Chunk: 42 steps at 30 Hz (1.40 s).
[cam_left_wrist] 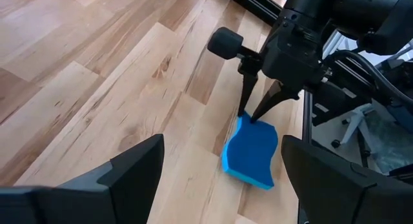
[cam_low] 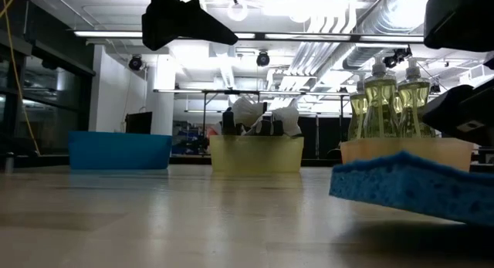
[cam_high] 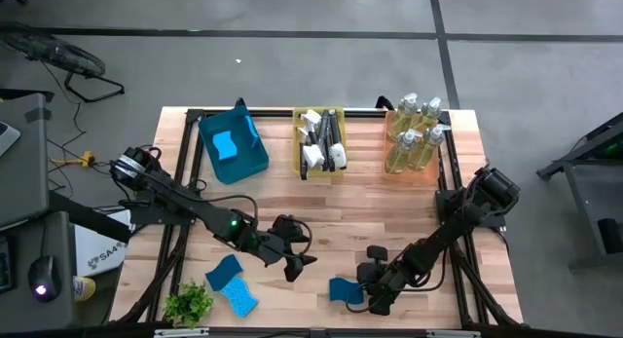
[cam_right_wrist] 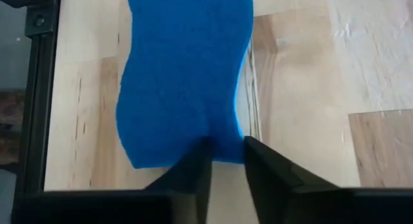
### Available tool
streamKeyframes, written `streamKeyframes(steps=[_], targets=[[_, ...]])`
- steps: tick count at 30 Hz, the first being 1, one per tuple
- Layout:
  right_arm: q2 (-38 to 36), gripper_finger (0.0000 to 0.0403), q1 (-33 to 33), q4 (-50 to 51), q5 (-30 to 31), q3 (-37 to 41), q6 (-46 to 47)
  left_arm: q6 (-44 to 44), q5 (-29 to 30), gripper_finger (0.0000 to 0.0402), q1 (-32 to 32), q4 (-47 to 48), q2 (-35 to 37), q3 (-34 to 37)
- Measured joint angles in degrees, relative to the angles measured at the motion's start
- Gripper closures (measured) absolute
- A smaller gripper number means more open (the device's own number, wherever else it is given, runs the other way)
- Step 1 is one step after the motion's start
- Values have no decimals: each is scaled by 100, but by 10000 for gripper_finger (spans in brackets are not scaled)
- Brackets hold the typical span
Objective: Pick & Place Kitchen Sink Supplies
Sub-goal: Put the blue dishwashing sponge into the blue bin
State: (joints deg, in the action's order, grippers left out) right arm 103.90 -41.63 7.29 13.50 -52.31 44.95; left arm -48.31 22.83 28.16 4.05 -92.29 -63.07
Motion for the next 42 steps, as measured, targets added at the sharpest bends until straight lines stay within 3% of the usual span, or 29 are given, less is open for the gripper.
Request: streamKeyframes(steps=[7,14,21,27,33,37,42], targets=[[0,395,0,11,25,0,0,-2,0,94,0,2,0,0],[-4,399,-4,19,96,-1,355,-85,-3,94,0,-1,0,0],[-9,401,4,202,629,-190,495,-325,-67,94,0,-6,0,0],[-20,402,72,1471,1148,-792,361,-999,-79,94,-7,-7,0,0],[-31,402,250,2627,1299,-1554,-493,-1794,-82,94,-39,-7,0,0],[-31,403,389,3377,1601,-2028,-749,-2738,-478,94,-269,32,2,-2],[-35,403,588,4019,1901,-2526,-1173,-3001,-771,95,-563,35,4,-2]])
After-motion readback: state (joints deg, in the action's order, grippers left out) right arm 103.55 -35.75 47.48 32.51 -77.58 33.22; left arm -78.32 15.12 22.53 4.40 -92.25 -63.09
